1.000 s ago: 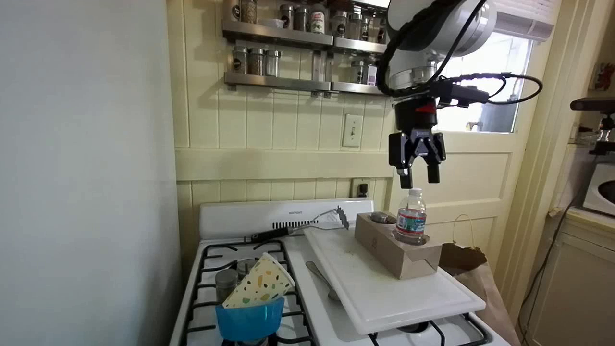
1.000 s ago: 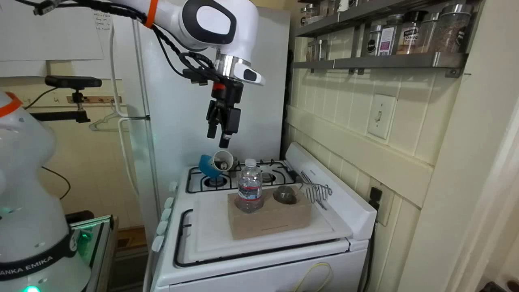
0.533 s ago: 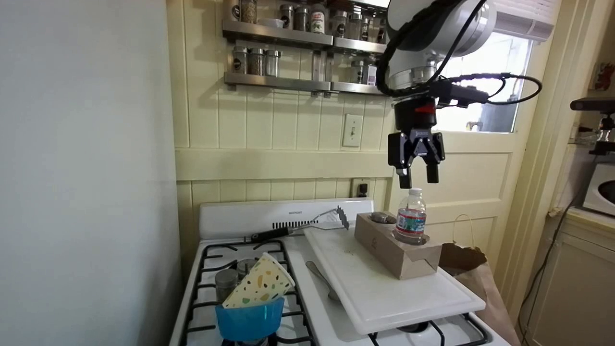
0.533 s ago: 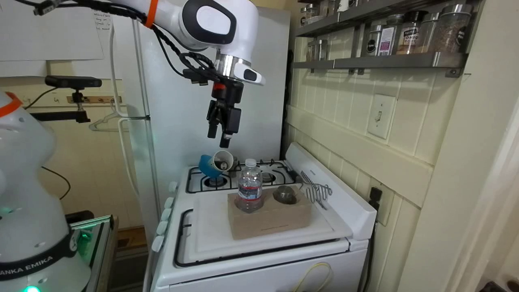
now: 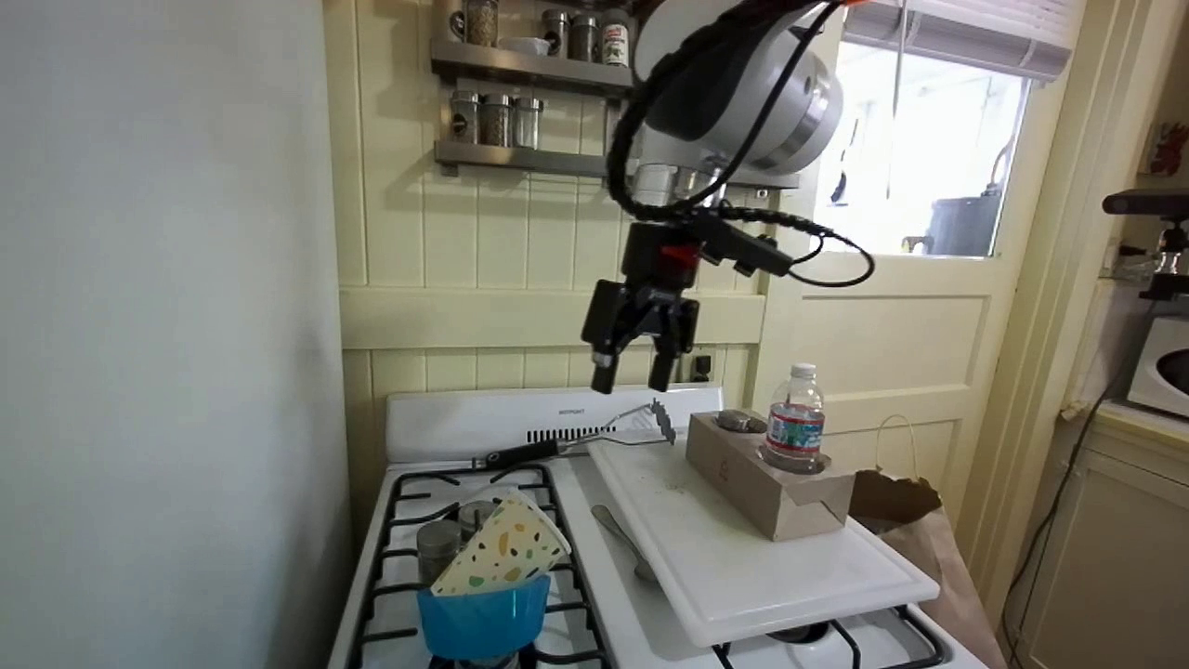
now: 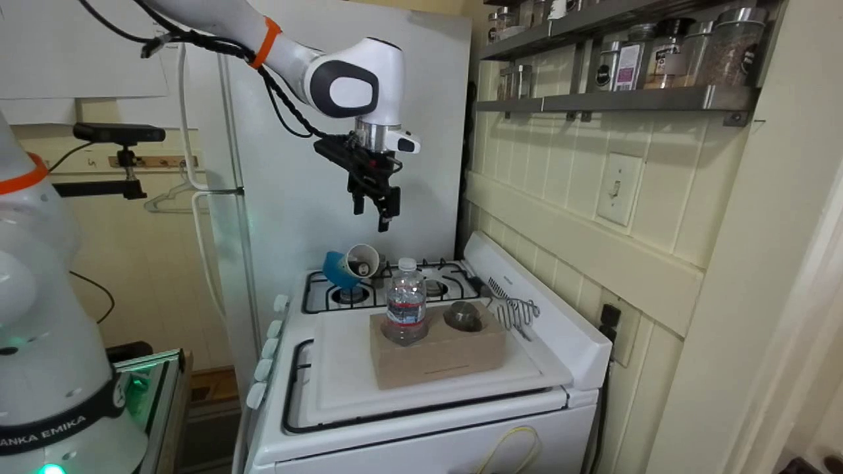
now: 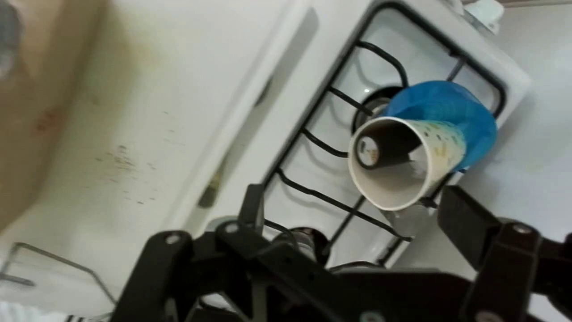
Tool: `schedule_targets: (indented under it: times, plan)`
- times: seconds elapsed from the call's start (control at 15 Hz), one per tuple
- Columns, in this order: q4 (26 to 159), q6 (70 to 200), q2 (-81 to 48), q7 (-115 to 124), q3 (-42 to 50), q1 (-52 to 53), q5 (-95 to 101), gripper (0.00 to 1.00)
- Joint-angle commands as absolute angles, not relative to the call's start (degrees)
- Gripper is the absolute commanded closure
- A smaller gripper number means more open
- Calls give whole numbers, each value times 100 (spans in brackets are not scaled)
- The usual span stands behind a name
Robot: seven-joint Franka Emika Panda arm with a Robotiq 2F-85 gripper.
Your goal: Put the cup upright
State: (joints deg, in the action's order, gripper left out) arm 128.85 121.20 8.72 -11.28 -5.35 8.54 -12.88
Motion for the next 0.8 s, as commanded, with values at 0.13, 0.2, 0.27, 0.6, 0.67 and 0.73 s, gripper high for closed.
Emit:
schedule_targets:
  times: [0.13,0.2,0.27,0.6,0.67,0.73]
  plan:
    - [12436,12440,-352,-2069,-803,1135,-2598,0]
    - [12388,12402,-497,-2071,-871,1116,-2682,0]
    - [12351,12362,-583,-2082,-922,1087,-2719,0]
    - [12062,12239,-1177,-2504,-1122,955,-3007,0]
    - [12021,12215,-1257,-2543,-1161,938,-2991,4]
    - [11974,12180,-1336,-2578,-1196,915,-2999,13]
